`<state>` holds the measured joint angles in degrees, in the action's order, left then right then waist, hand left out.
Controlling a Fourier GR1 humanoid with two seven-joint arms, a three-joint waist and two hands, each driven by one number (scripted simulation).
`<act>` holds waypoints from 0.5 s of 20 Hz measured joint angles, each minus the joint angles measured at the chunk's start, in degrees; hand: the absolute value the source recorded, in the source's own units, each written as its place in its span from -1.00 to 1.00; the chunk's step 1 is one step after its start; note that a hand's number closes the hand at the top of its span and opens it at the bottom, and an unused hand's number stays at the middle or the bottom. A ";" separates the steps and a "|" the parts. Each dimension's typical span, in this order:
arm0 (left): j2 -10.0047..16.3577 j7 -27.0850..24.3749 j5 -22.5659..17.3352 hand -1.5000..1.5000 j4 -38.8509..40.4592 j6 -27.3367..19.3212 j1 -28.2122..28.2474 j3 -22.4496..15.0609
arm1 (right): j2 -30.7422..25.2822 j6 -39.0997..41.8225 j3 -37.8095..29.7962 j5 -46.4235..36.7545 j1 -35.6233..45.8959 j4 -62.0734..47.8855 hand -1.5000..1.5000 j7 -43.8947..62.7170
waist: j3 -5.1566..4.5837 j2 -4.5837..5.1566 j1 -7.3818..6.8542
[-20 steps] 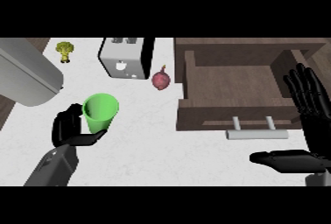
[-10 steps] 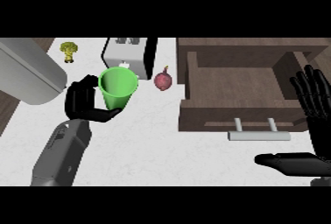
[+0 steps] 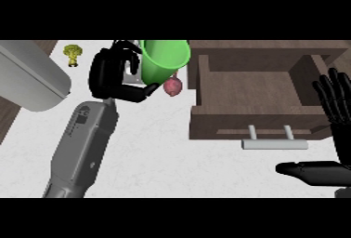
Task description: Pick up the cup, place it into the drawer and close the drawer
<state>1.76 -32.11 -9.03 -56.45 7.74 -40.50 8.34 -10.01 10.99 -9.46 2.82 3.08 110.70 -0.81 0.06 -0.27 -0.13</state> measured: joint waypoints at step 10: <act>-1.60 12.28 -1.16 1.00 0.80 -15.26 -14.12 -9.96 | -0.56 1.15 -1.16 0.94 0.11 -0.89 -1.00 -0.88 | -0.03 0.27 1.07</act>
<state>0.16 -19.82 -10.19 -55.65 -7.52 -54.61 -1.61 -10.57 12.14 -10.63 3.76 3.19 109.80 -1.69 0.03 -0.01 0.93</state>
